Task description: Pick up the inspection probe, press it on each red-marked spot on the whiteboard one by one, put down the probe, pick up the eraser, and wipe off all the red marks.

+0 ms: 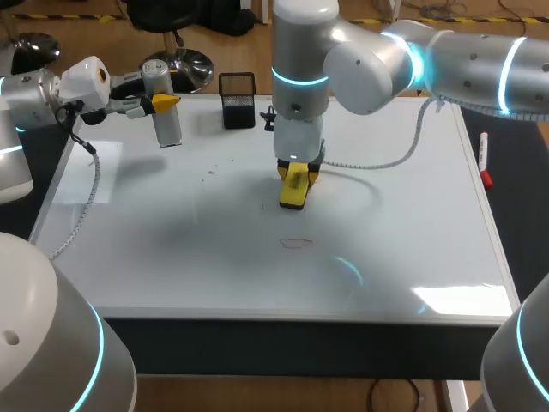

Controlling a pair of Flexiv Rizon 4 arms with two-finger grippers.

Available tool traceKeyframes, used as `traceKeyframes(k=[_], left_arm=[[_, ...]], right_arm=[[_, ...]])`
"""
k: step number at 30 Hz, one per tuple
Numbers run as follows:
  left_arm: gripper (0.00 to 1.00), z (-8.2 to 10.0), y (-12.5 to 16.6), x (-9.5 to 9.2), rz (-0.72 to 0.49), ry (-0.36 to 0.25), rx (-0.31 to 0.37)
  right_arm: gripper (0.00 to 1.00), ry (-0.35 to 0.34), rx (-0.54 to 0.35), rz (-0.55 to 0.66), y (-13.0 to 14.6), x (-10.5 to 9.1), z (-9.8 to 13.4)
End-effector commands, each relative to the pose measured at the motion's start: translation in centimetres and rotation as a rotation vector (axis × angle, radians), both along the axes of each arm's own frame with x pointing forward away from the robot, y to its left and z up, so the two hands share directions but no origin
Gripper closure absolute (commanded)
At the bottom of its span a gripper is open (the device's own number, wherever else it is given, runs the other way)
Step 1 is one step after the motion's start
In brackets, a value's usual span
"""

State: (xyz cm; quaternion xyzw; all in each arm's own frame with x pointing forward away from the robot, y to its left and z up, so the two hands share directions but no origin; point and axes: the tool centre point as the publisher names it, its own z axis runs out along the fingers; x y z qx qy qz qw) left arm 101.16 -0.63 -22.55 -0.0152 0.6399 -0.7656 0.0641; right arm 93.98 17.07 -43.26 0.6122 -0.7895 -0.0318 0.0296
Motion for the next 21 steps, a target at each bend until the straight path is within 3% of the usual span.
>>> traceKeyframes(k=[1,21], left_arm=[[1.0,0.2,0.0,0.0,0.001,0.001,0.002],[1.0,0.2,0.0,0.0,0.001,0.001,0.002]], right_arm=[[1.0,0.015,-0.002,-0.012,-0.7,0.3,-1.3],[1.0,0.042,-0.043,-0.125,-6.2,0.6,-2.3]])
